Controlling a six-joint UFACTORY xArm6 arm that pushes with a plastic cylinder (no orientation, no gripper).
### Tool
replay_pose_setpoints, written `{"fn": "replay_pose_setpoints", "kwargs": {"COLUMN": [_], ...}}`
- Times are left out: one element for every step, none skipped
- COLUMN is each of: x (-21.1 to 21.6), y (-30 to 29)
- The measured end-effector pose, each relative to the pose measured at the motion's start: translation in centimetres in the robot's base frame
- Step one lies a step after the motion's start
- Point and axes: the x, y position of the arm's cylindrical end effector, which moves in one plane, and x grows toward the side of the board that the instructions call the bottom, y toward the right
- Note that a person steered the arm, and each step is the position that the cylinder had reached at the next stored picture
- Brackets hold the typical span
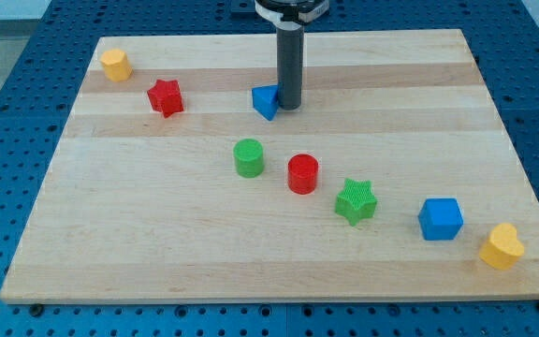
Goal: Push triangle upwards
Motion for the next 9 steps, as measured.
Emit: {"fn": "replay_pose_setpoints", "kwargs": {"x": [1.6,5.9,6.4,6.4,6.4,6.0,0.5,-2.7,-2.6], "y": [0.8,0.8,0.7,-1.2,-1.6,-1.7,-1.7,-1.7,-1.7]}}
